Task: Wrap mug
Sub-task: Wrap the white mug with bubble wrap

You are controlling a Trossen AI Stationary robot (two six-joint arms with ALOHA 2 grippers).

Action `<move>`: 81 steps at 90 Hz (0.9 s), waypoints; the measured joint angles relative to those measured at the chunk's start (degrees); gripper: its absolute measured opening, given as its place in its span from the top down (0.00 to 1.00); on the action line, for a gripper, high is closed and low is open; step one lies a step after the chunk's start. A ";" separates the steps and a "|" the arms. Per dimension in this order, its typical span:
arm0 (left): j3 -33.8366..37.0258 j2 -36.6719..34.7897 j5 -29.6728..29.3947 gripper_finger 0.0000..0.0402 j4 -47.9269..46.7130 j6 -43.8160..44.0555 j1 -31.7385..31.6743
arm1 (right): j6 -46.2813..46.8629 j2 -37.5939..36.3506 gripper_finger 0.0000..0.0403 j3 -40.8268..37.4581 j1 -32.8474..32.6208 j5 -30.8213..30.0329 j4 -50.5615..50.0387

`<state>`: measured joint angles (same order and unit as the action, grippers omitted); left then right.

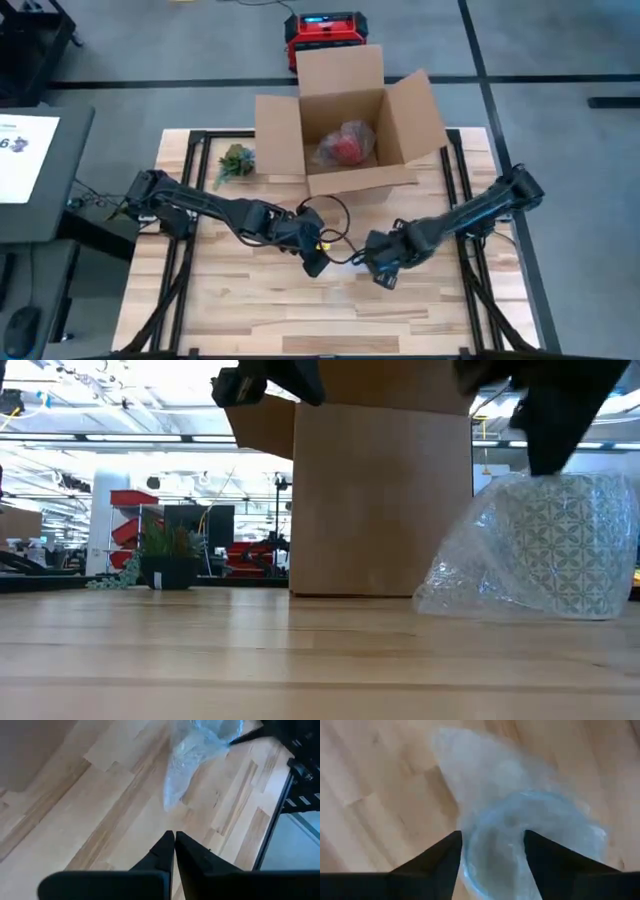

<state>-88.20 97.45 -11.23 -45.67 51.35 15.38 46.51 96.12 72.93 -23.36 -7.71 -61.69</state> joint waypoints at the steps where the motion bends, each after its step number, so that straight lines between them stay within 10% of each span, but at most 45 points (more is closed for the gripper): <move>1: 0.00 0.00 -0.03 1.00 0.00 0.01 0.00 | -0.29 0.66 0.48 0.03 0.08 0.06 0.02; 32: 0.00 0.02 0.20 1.00 0.40 0.59 0.02 | -4.97 10.44 0.58 0.31 -0.08 1.21 1.86; 81: -0.02 -0.02 0.38 1.00 1.61 2.06 0.00 | -2.70 -9.60 0.62 -0.13 2.59 0.25 -1.15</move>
<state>-88.23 97.43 -10.85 -44.06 53.41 15.38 43.81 86.51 72.79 -20.78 -7.46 -62.85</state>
